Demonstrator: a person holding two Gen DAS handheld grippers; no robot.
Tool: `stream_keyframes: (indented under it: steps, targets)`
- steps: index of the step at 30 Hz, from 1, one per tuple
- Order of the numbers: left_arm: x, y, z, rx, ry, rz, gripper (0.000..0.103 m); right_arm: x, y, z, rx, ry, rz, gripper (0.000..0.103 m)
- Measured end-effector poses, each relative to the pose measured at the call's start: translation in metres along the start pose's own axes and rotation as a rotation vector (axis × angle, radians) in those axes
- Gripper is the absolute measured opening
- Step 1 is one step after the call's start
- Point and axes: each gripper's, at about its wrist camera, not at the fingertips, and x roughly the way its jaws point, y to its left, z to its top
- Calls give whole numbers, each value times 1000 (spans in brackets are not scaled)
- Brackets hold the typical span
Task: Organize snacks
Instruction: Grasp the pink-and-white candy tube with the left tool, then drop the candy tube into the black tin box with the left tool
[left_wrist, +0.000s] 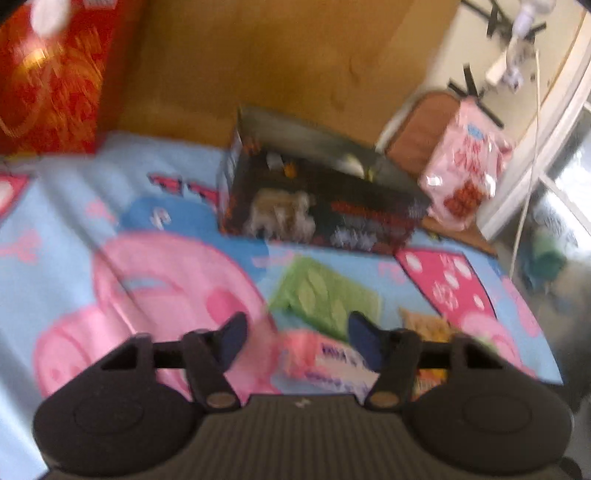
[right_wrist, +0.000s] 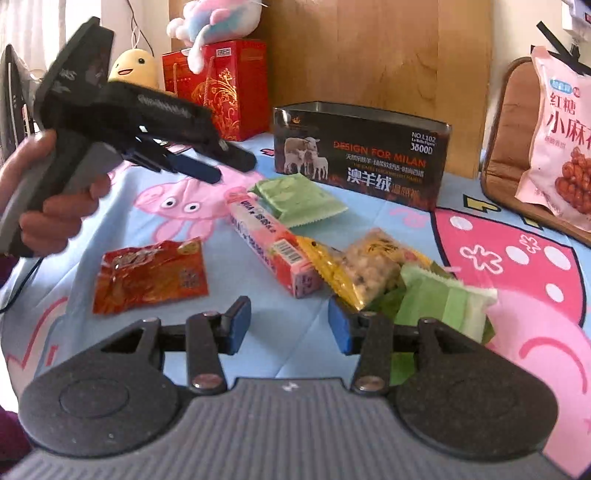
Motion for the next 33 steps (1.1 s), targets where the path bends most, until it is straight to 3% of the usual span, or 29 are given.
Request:
stream_keyframes:
  steps: [4,8,11,13,18,21,24,28,30,33]
  targets:
    - [-10,-9,-23,3,-3,-16,45,10,2,5,-2,-10,-5,49]
    - [-24,-20,-39,31,-54,53,46,5,8,3,-23,-26,-15,45]
    - [-36,-22,-36,31,-69,73,44,7,11,2,-30,-39,-37,30]
    - [-49,-24,-30,35,-96,73,44,5,8,6,-7,-39,-18,28]
    - [-73,-30,1,39,-184,63,44,-11,2,25,66,-107,72,27]
    - [-68,-36,34,66,-230,62,44,-12,-9,46,94,-164,79,27]
    - [-52,-39,70,74,-270,59,45,-6,-21,75,70,-225,24,26]
    - [-12,-37,112,94,-298,65,57,17,-48,121,70,-268,-48,30]
    - [4,-32,119,82,-283,133,56,35,-61,137,56,-277,-95,35]
    - [-4,-17,106,24,-264,51,55,45,-78,139,95,-239,-174,36]
